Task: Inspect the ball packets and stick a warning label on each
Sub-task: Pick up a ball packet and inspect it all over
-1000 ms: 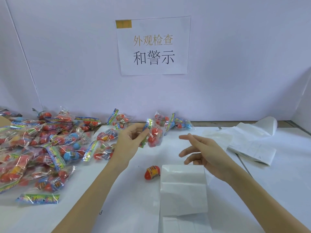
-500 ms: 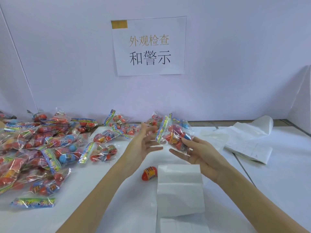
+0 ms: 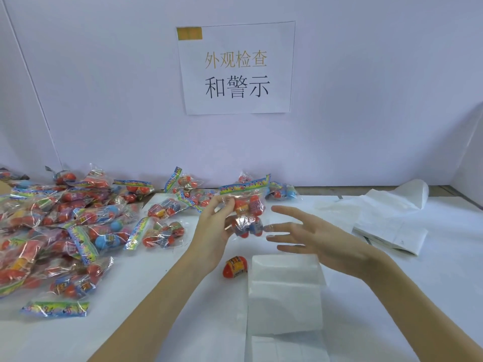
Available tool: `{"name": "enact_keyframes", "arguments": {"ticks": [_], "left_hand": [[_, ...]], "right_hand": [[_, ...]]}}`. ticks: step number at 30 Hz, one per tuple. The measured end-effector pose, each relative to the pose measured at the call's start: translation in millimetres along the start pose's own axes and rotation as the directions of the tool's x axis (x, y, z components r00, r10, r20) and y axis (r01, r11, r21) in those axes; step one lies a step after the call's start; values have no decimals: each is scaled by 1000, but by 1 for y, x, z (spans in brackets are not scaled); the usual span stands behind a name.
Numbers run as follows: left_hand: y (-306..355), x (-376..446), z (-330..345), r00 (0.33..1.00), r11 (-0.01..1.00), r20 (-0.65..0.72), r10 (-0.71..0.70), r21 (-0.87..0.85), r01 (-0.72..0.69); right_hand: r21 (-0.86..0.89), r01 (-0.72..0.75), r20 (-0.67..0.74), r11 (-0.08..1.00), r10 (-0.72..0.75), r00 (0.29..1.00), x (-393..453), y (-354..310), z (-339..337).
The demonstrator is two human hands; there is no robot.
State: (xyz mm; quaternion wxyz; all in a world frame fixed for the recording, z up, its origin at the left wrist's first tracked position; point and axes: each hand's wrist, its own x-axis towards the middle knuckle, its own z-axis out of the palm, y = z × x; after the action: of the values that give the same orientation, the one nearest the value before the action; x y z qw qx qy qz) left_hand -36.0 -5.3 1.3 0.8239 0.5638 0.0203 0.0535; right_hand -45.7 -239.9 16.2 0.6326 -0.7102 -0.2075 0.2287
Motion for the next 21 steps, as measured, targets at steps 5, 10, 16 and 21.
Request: {"name": "enact_keyframes", "arguments": {"ticks": [5,10,16,21], "left_hand": [[-4,-3,-3,968,920,25,249,306,-244],[-3,-5,-4,839,654,245,486,535,-535],[-3,-20,7,862,744,386,329,456,-488],[-10,-17,2,840,657,514,177,573,-489]], "right_hand": [[-286,-53,160,957,103,982,-7,-1,-7],[-394,-5,-172,919,-69,983,2,9,-7],[-309,79,-517,948,-238,822,13,19,-10],[-283,69,-579,957,-227,783,15,20,-10]]}}
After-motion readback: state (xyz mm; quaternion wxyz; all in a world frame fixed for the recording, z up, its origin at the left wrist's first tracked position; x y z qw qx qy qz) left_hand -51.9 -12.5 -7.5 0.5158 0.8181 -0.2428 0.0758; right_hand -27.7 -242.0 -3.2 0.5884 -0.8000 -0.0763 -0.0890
